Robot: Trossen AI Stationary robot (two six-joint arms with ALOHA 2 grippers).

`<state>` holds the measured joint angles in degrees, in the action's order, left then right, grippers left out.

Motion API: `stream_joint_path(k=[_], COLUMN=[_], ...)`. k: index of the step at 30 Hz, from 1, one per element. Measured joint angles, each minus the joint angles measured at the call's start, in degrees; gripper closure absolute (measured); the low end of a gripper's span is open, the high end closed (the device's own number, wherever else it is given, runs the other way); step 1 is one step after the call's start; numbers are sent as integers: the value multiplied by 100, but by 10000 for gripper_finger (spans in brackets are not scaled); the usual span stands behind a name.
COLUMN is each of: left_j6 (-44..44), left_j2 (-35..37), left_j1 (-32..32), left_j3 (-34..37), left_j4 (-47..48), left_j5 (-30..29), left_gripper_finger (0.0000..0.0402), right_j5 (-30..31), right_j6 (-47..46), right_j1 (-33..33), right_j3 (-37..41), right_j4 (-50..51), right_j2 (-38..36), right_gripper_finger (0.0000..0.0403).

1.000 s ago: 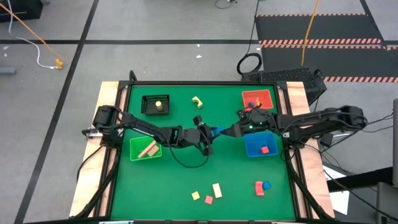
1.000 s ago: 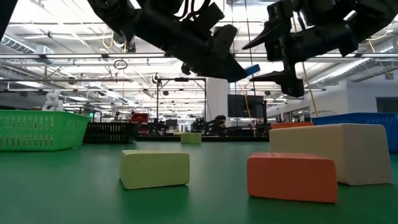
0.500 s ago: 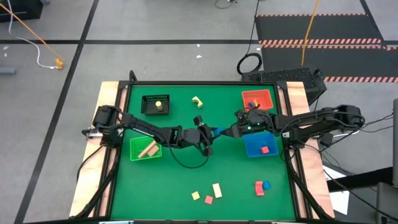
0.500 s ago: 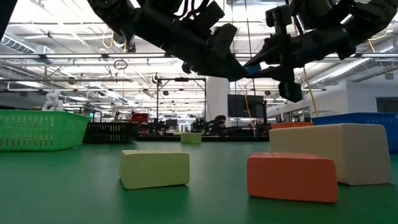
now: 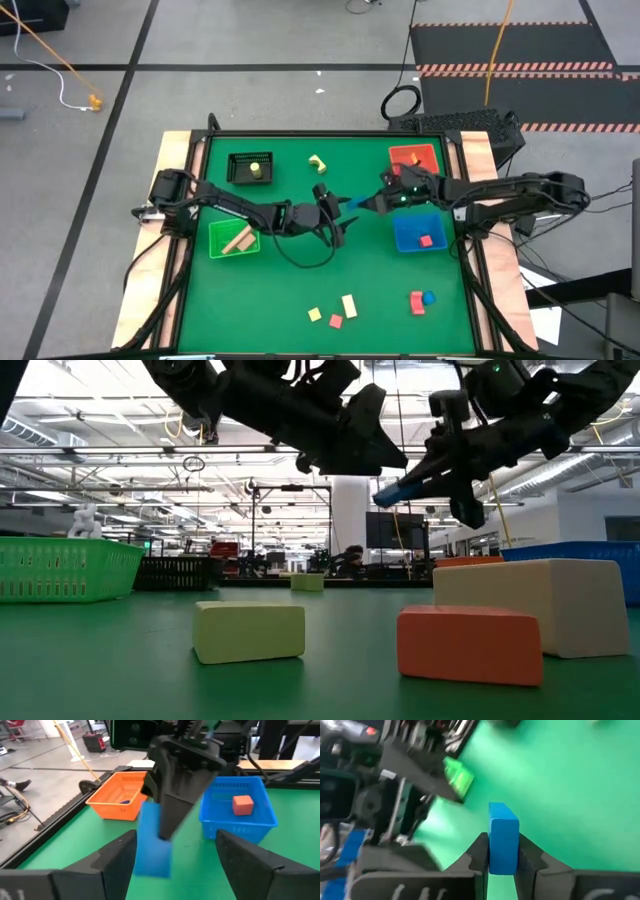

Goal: Sort & place blocks by color
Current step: Put the blue block into the orange bin

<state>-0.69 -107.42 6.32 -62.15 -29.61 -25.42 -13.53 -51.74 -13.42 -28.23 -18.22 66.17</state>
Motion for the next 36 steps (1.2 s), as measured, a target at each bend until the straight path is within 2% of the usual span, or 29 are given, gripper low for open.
stream_joint_path(k=[13,19,30,32,36], left_j6=[144,749,1471,1703,2414], left_j2=[0,0,0,0,0], left_j1=[-419,-878,-1593,-1760,-2156], left_j3=[0,0,0,0,2], left_j4=[510,1142,2127,2250,2539], left_j5=[-769,-817,-811,-709,-124], left_gripper_finger=[120,119,119,119,119], right_j5=[344,1086,1662,1692,1676], right_j6=[1412,1959,2804,3028,3108], right_j1=[-2124,-2768,-3476,-3545,-3611], right_j3=[0,0,0,0,0], right_j4=[2297,3264,3525,3526,3524], right_j2=[-1260,-1547,-1624,-1625,-1623], right_gripper_finger=[367,367,364,339,257])
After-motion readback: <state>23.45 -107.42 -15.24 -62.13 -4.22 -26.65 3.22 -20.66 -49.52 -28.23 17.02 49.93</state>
